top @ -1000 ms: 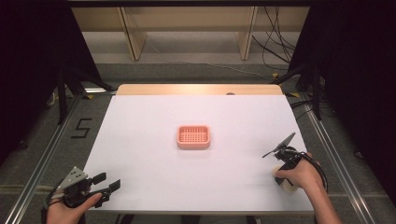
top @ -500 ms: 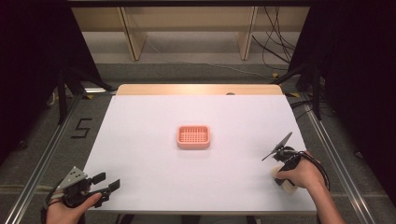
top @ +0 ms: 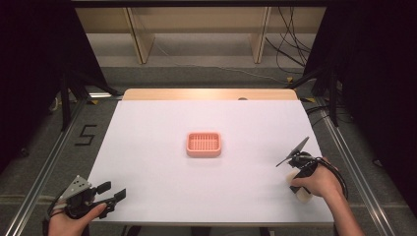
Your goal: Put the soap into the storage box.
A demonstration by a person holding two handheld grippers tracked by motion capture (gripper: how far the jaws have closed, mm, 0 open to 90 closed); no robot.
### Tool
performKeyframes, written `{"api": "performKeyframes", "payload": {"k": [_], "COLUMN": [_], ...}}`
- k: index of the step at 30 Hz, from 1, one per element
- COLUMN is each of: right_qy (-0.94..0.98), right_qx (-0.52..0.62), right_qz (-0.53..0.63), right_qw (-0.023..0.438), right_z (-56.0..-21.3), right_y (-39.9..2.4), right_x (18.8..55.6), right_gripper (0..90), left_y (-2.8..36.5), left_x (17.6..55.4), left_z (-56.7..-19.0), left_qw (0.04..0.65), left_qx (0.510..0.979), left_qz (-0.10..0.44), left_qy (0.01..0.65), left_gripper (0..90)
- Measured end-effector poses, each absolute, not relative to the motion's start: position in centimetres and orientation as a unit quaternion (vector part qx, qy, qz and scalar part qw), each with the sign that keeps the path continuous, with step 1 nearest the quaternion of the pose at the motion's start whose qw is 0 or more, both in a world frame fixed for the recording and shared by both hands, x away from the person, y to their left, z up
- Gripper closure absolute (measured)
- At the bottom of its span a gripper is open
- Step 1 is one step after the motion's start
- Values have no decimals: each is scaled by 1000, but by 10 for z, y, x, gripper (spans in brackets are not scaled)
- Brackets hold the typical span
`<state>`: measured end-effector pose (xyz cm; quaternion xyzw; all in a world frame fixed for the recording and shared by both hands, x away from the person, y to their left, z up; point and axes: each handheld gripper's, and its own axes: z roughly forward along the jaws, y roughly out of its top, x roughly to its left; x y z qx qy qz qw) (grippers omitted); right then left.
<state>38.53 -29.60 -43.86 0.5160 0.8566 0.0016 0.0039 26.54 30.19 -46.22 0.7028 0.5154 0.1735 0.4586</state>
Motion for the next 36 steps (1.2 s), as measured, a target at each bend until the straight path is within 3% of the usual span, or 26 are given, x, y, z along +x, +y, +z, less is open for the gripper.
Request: {"api": "performKeyframes", "payload": {"k": [9,22,36], "right_qy": [869,901,900], "right_qx": [496,432,436], "right_qz": [-4,-6,-22], "right_qw": [-7,21,4], "right_z": [-437,-427,-419], "right_y": [-296,-298,-289], "right_x": [386,391,391], "right_gripper": [503,503,503], "left_y": [302,302,302], "left_x": [265,266,265], "left_z": [-462,-463,-462], "left_qw": [459,463,459], "left_qx": [702,700,700], "left_qz": [173,171,175], "left_qy": [516,517,519], "left_gripper": [301,303,303]}}
